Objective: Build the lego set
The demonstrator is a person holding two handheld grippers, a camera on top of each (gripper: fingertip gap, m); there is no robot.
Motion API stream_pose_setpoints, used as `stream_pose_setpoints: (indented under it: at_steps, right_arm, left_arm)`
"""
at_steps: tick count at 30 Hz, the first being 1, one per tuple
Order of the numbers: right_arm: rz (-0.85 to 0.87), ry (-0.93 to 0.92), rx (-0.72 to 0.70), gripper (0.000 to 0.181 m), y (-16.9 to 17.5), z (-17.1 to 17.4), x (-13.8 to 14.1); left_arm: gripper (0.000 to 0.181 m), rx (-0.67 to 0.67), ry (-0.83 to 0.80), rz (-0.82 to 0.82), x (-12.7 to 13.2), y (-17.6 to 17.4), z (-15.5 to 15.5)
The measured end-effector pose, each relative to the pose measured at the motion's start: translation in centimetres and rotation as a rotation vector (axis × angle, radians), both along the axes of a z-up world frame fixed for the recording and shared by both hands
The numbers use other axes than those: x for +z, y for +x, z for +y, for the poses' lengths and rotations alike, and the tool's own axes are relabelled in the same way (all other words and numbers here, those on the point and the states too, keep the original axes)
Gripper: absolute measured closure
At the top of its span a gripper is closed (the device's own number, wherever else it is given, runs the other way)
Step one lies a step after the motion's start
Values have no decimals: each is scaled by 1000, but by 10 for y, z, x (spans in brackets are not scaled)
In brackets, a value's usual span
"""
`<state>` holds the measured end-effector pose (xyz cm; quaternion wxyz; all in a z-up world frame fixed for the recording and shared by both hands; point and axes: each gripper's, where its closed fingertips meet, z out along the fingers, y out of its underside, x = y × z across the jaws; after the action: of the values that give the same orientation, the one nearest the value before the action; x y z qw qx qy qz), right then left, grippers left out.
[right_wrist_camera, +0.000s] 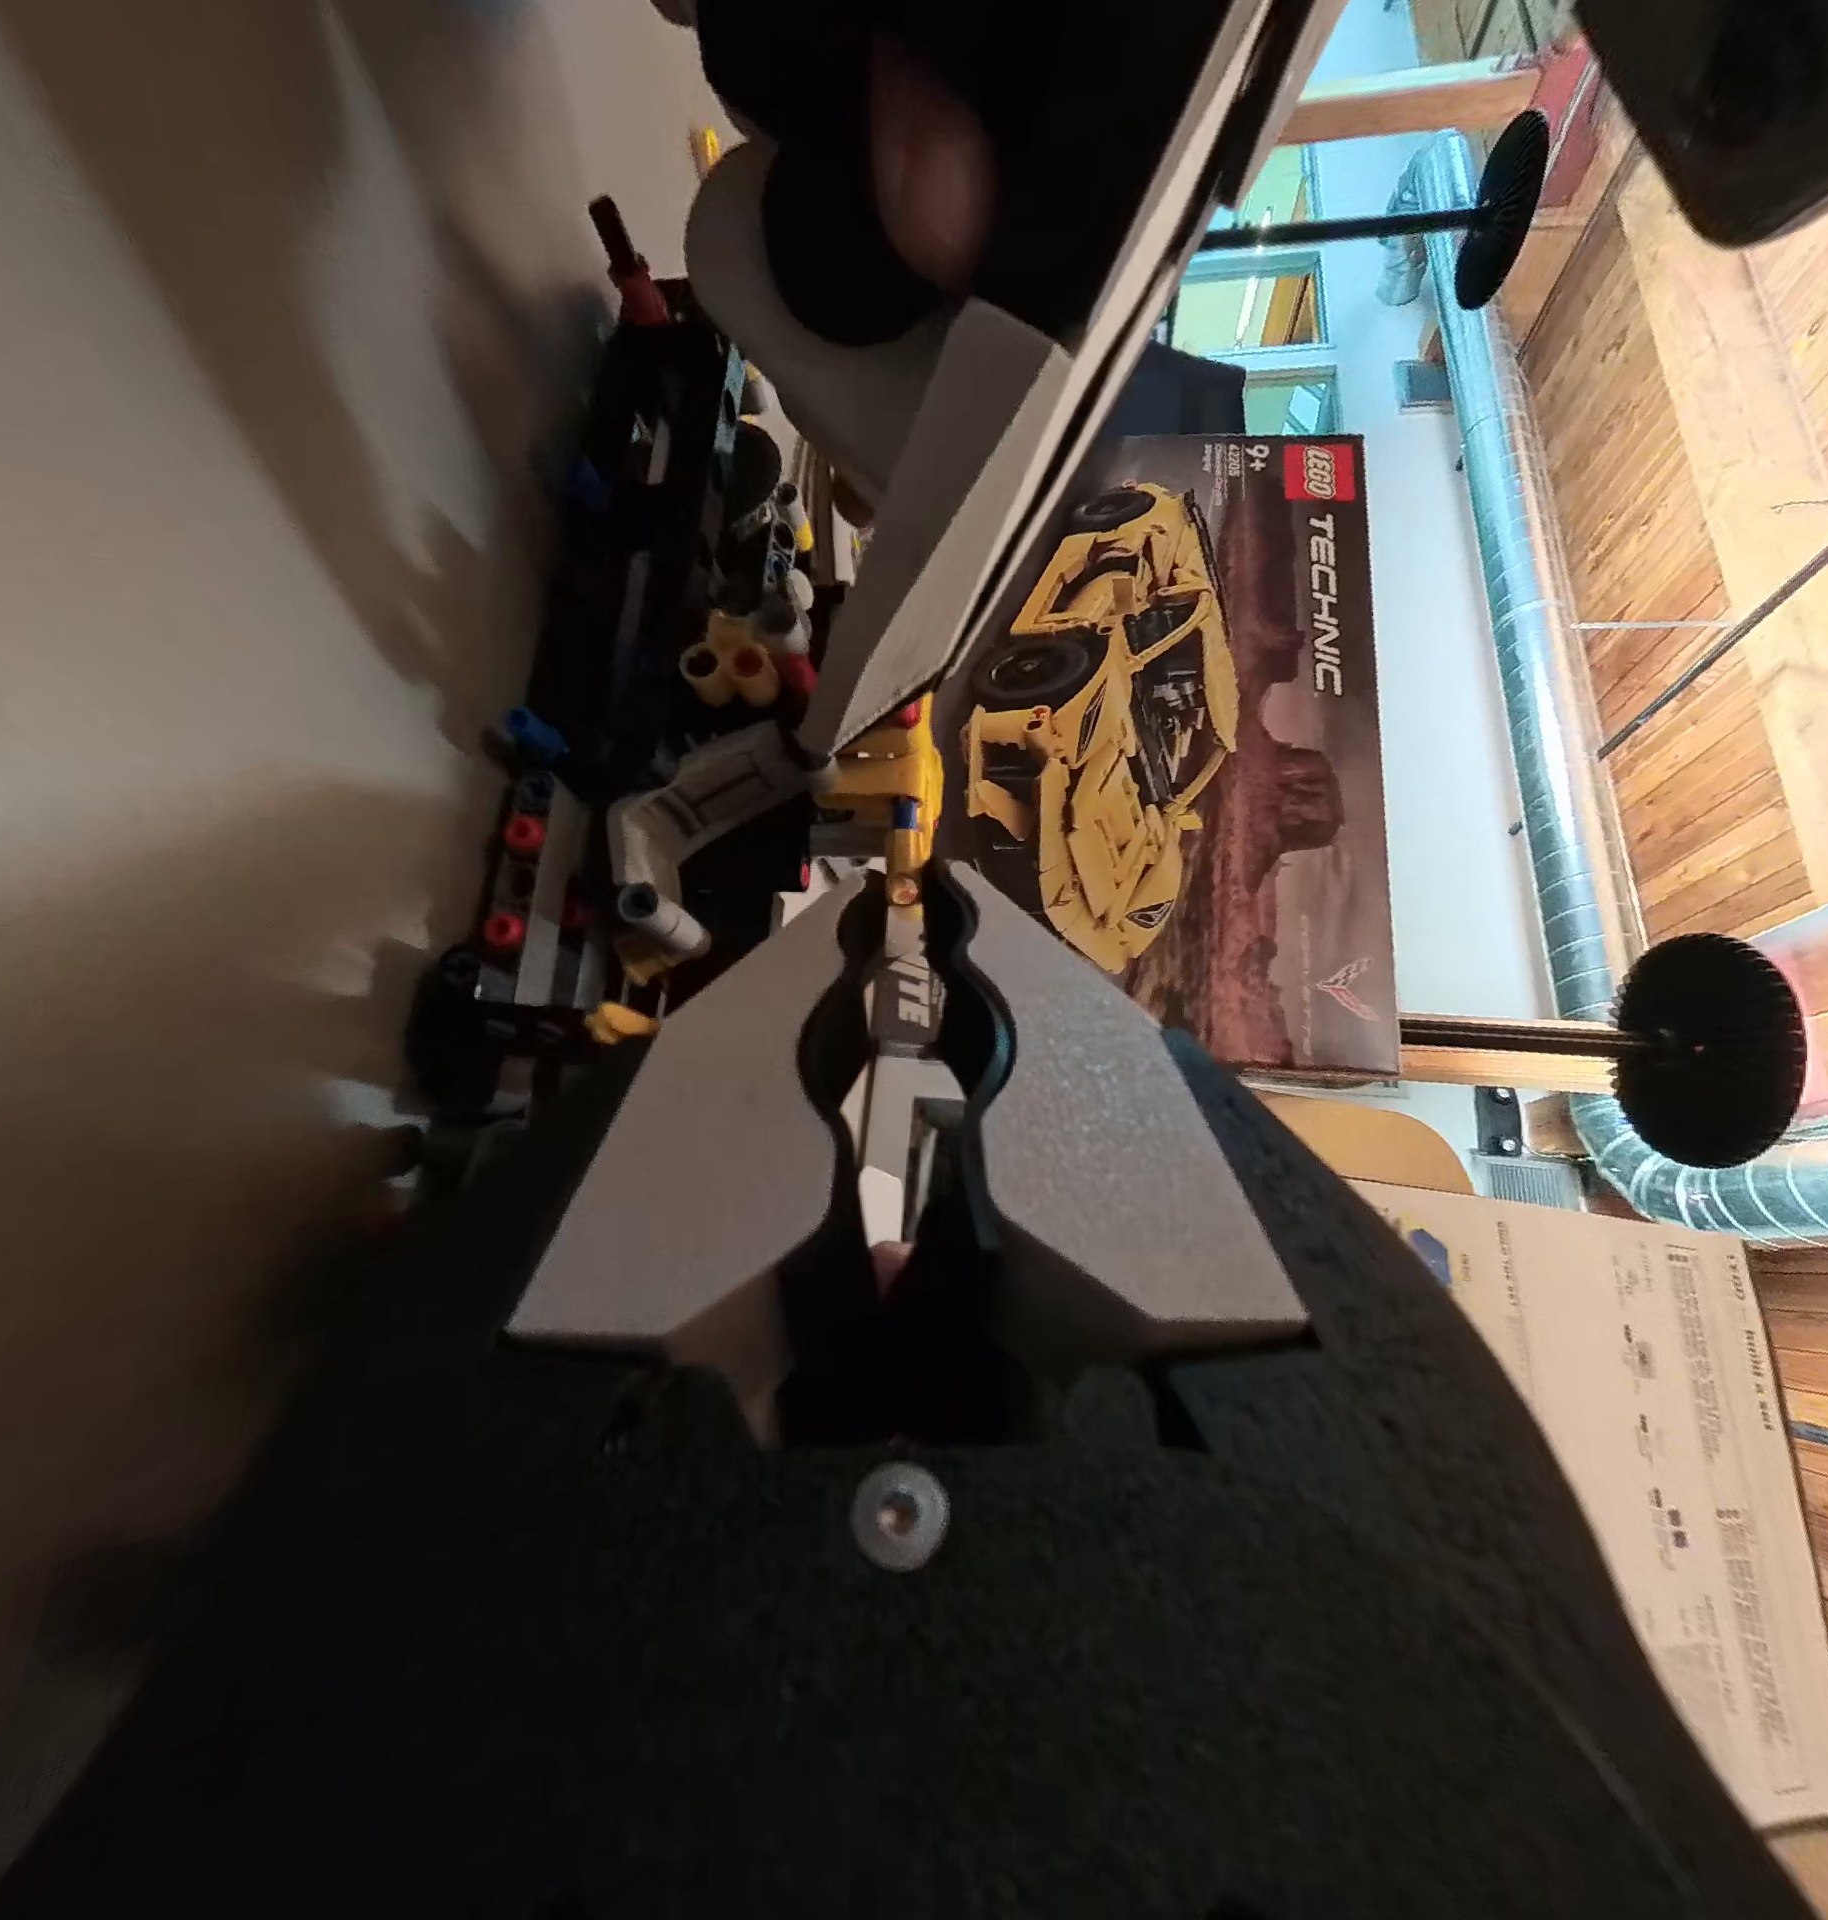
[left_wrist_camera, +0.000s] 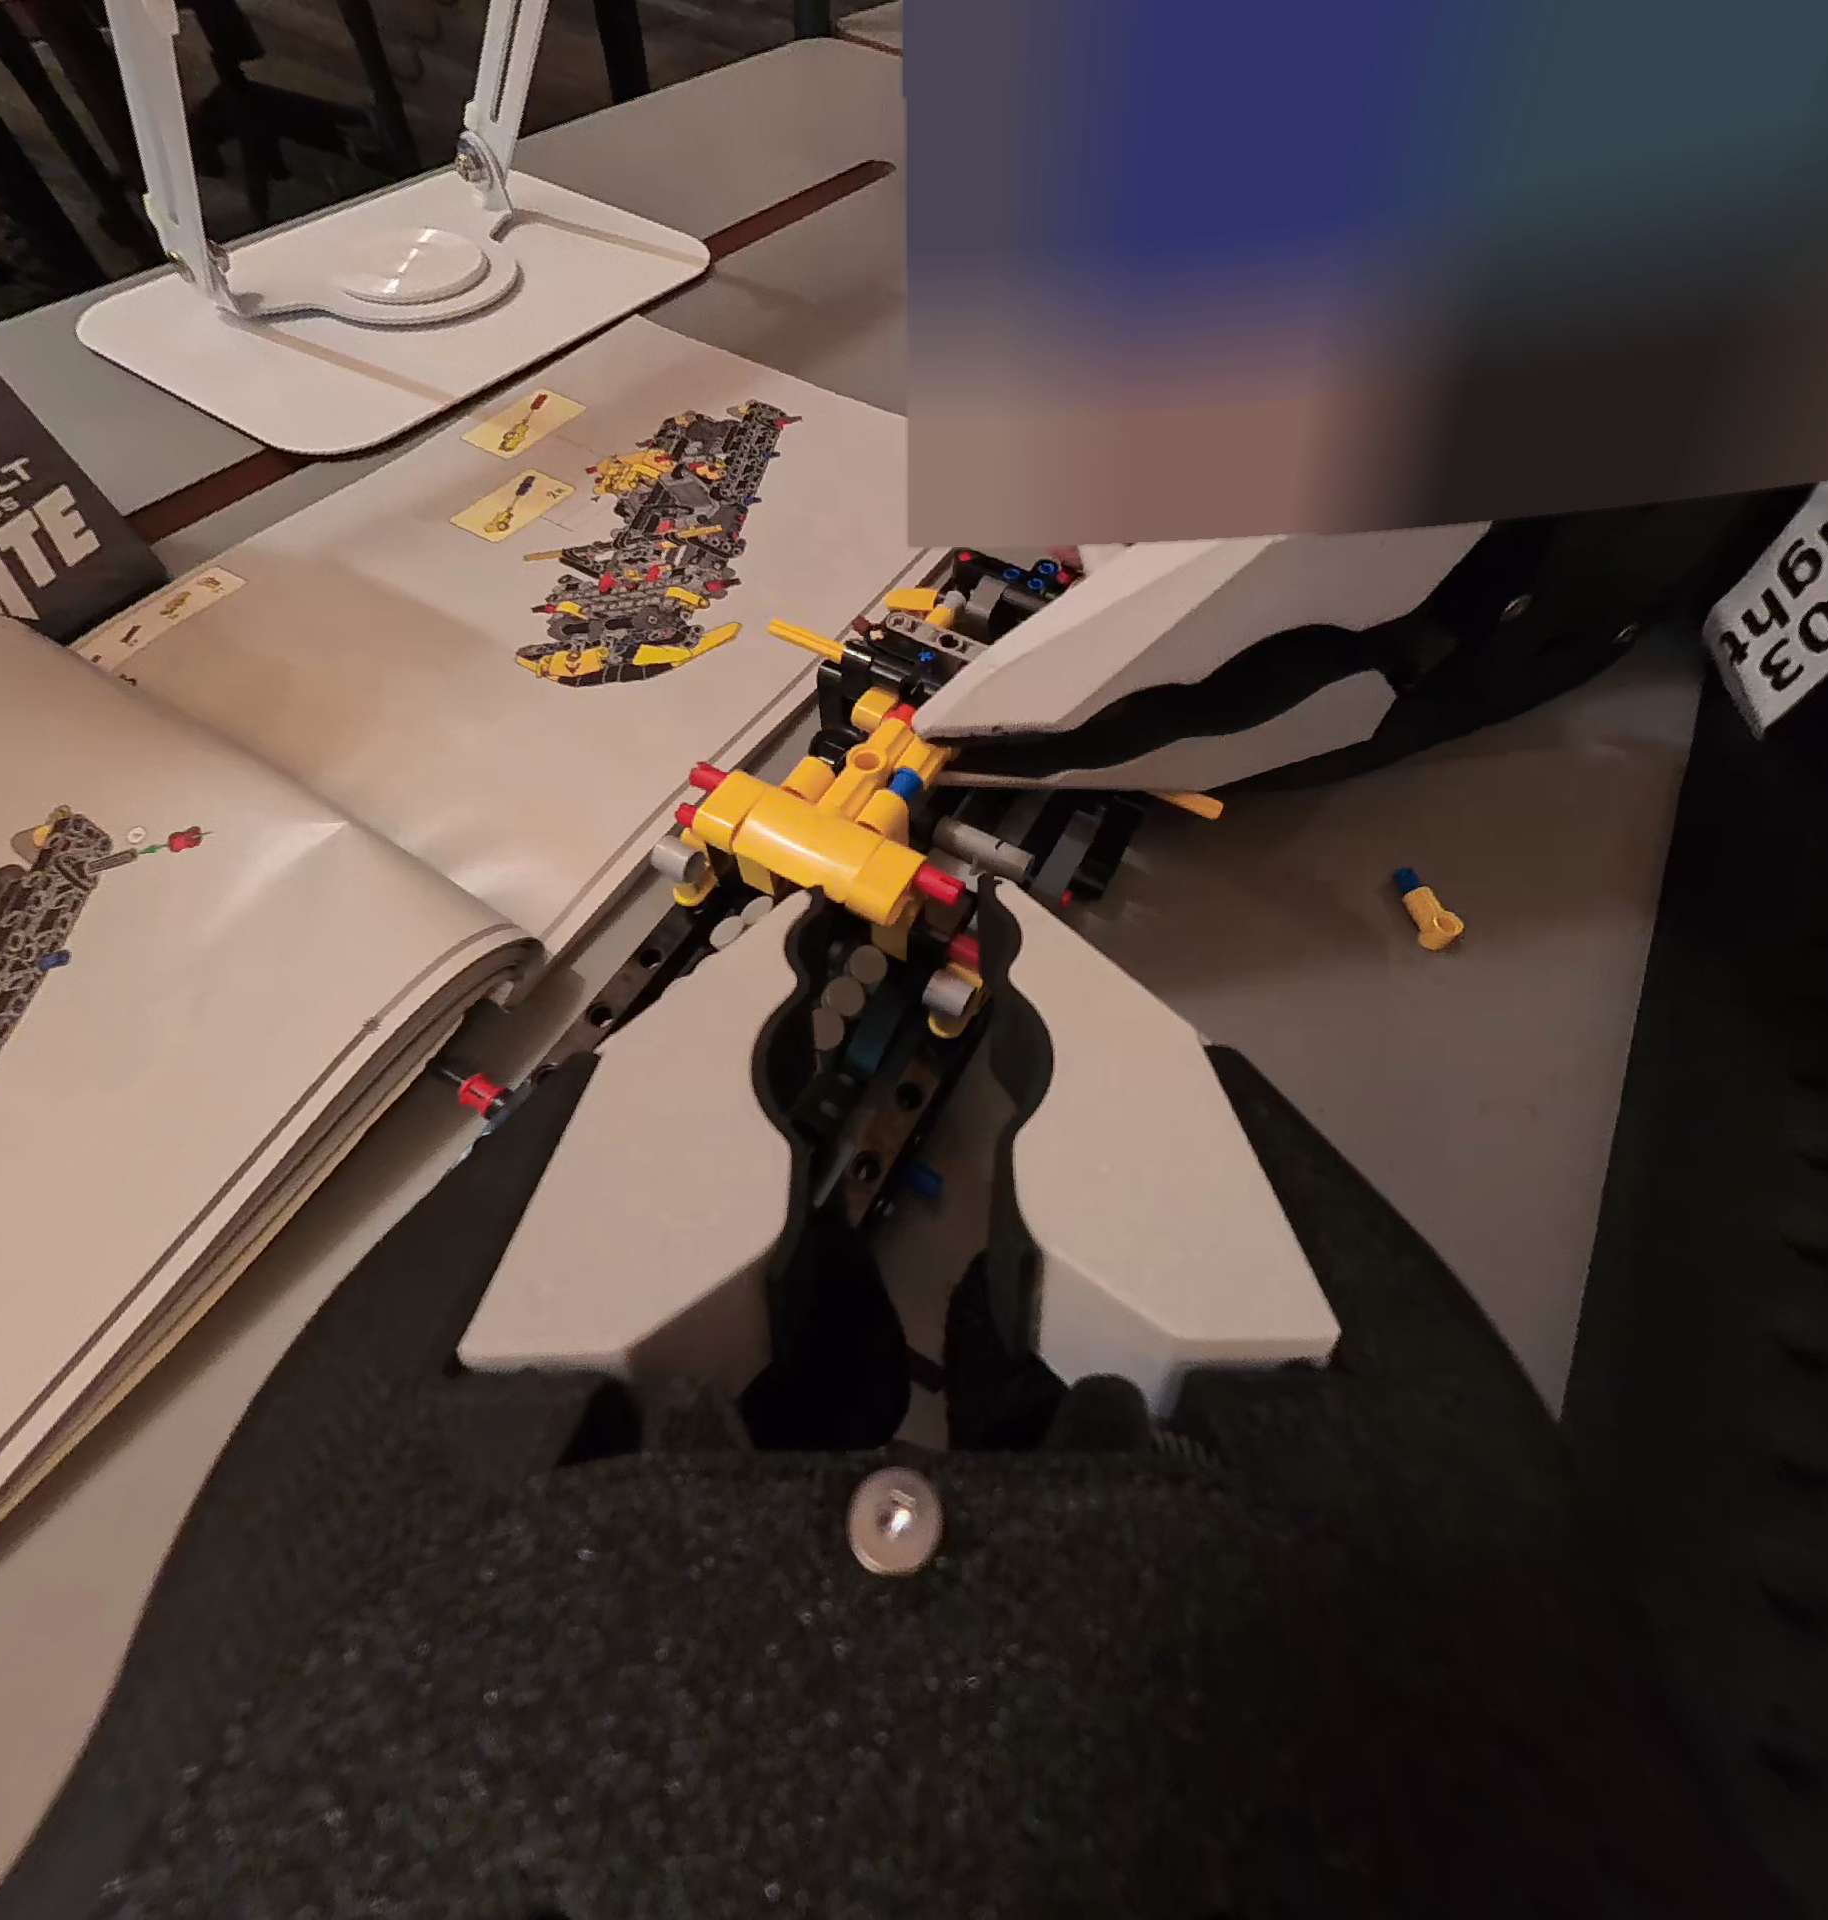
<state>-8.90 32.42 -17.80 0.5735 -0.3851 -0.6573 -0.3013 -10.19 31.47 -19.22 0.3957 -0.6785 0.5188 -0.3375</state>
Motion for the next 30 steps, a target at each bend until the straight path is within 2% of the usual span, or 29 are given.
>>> stream_pose_setpoints:
  at_steps: [17, 30]
  right_arm:
    - [117, -144, -91, 175, 0, 1, -4]
    - [44, -61, -101, 175, 0, 1, -2]
  left_arm:
    - [154, 22, -1, 10, 0, 0, 1]
    - [155, 39, -23, -4, 1, 0, 3]
